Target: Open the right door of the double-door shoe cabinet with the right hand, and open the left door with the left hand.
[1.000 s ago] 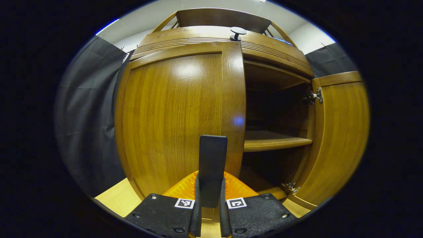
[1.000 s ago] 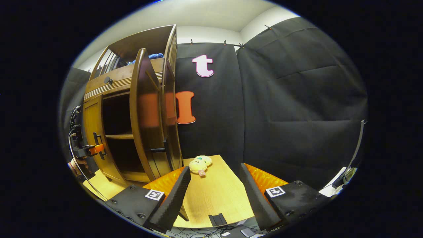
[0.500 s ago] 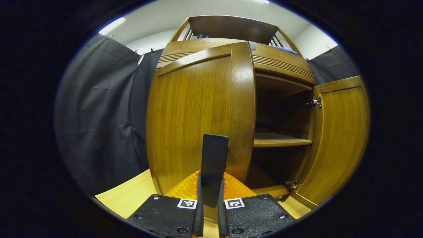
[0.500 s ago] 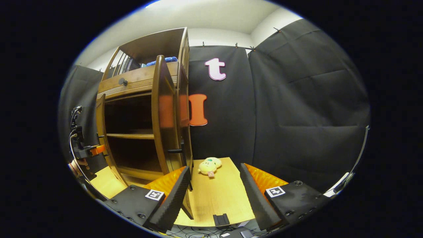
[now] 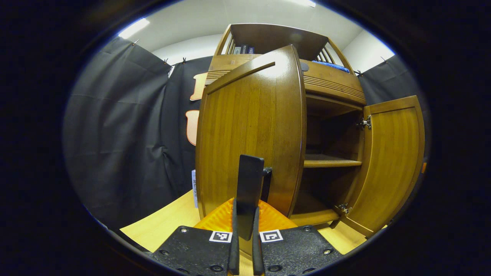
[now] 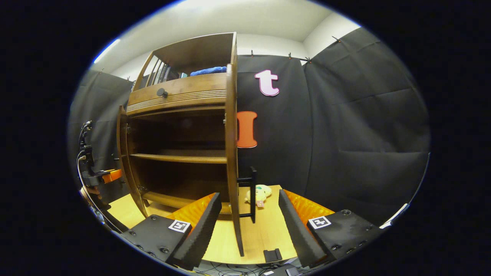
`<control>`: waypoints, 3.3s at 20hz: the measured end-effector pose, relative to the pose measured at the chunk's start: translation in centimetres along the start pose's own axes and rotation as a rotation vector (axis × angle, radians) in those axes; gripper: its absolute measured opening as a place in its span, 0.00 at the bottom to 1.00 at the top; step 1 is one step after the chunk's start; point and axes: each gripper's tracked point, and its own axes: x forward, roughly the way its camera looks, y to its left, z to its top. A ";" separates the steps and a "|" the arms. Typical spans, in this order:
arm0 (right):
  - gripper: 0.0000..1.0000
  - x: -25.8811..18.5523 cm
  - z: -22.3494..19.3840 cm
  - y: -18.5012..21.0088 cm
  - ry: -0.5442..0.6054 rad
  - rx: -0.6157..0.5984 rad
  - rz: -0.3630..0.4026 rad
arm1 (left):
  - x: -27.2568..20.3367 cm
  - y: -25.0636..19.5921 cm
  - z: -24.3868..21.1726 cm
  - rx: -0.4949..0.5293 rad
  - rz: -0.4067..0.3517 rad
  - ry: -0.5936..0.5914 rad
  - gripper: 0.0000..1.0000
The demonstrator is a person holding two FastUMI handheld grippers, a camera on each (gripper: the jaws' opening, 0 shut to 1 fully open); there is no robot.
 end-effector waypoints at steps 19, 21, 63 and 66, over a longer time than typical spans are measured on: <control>0.89 2.4 -0.9 18.5 -0.008 0.019 0.028 | -4.0 10.4 0.8 0.024 -0.031 0.010 0.06; 0.89 2.3 -0.5 20.5 -0.020 0.020 0.027 | -4.1 12.5 1.0 0.009 -0.018 0.014 0.04; 0.89 -2.6 3.1 26.9 -0.061 -0.008 0.016 | -11.9 18.6 9.5 0.027 -0.023 0.053 0.12; 0.89 -3.3 3.6 26.3 -0.072 -0.003 0.005 | -12.8 16.5 10.8 0.023 -0.056 0.033 0.27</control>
